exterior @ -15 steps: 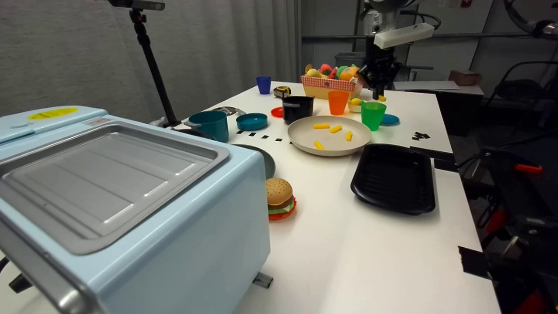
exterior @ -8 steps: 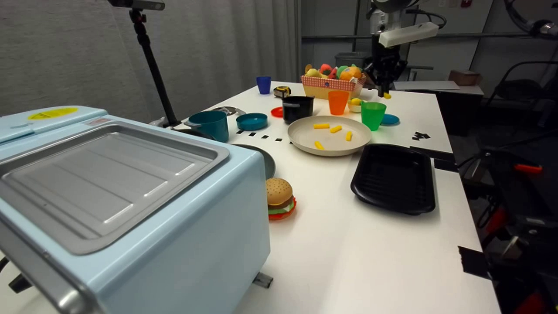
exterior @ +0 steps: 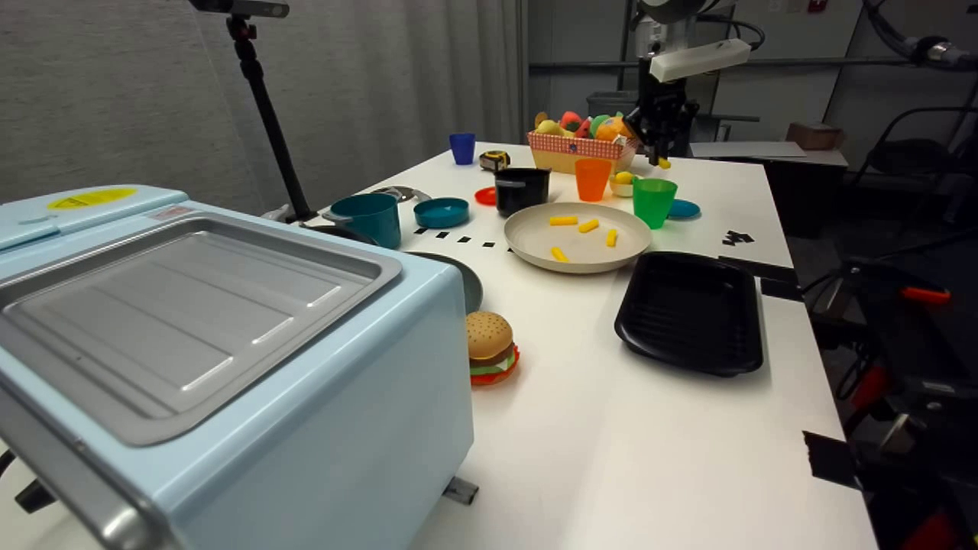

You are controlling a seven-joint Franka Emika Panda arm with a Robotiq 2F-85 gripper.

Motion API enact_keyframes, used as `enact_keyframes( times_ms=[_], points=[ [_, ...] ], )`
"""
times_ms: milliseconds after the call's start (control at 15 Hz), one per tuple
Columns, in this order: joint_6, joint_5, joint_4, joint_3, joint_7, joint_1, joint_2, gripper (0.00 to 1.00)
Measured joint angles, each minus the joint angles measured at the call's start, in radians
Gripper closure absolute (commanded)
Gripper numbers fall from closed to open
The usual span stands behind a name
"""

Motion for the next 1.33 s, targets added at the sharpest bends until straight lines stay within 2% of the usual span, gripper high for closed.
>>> enact_keyframes(
  times_ms=[400, 533, 1333],
  points=[
    [-0.003, 0.0, 0.031, 0.012, -0.001, 0.0, 0.033, 0.1],
    [-0.003, 0.0, 0.031, 0.026, -0.013, 0.0, 0.033, 0.0],
    [-0.002, 0.0, 0.031, 0.129, -0.046, 0.053, 0.034, 0.0]
  ],
)
